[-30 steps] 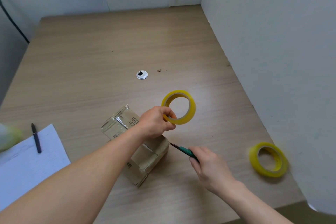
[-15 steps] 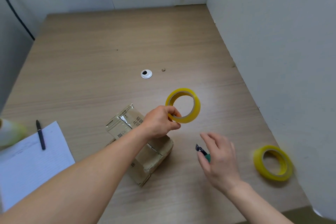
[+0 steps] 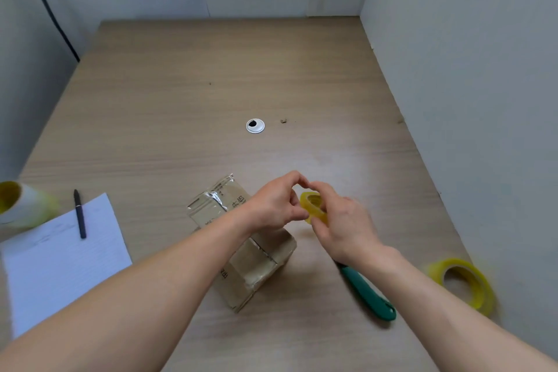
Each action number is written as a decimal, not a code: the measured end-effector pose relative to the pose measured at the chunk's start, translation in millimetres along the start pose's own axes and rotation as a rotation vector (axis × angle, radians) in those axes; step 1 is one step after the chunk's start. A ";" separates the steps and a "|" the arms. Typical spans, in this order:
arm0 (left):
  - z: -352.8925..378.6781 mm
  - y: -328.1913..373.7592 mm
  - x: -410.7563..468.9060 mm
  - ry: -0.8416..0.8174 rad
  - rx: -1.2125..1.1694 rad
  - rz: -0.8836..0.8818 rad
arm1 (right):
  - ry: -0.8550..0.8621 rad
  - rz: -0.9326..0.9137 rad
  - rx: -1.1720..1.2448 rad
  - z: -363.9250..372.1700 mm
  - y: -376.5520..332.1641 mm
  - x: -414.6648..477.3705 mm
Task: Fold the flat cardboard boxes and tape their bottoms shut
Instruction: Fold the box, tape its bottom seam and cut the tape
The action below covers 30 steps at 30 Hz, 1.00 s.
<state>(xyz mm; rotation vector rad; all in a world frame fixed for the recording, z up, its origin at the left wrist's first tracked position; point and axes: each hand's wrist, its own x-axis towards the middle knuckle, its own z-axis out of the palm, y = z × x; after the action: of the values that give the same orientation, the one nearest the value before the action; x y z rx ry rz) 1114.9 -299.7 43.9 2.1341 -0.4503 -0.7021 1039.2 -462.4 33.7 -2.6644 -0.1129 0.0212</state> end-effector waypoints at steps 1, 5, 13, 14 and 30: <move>0.8 0.8 -0.5 0.009 0.009 0.001 | -0.018 0.022 0.045 2.3 0.8 -1.6; 5.7 4.2 -2.8 0.041 0.078 0.037 | -0.091 0.081 0.114 8.9 7.9 -2.3; 11.1 18.2 -2.6 0.076 0.105 0.073 | -0.160 0.291 0.435 2.5 15.1 -0.6; 11.4 19.6 -2.5 0.084 0.087 0.069 | -0.154 0.304 0.501 1.7 15.6 -1.1; 9.6 8.5 -46.6 0.576 0.060 0.070 | 0.140 0.066 0.145 -4.6 25.1 -14.1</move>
<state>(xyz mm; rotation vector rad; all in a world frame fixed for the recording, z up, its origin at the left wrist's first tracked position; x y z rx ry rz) 1071.9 -285.7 61.0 2.2404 -0.2290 -0.0174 1027.2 -487.9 26.2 -2.5151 0.0210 -0.1308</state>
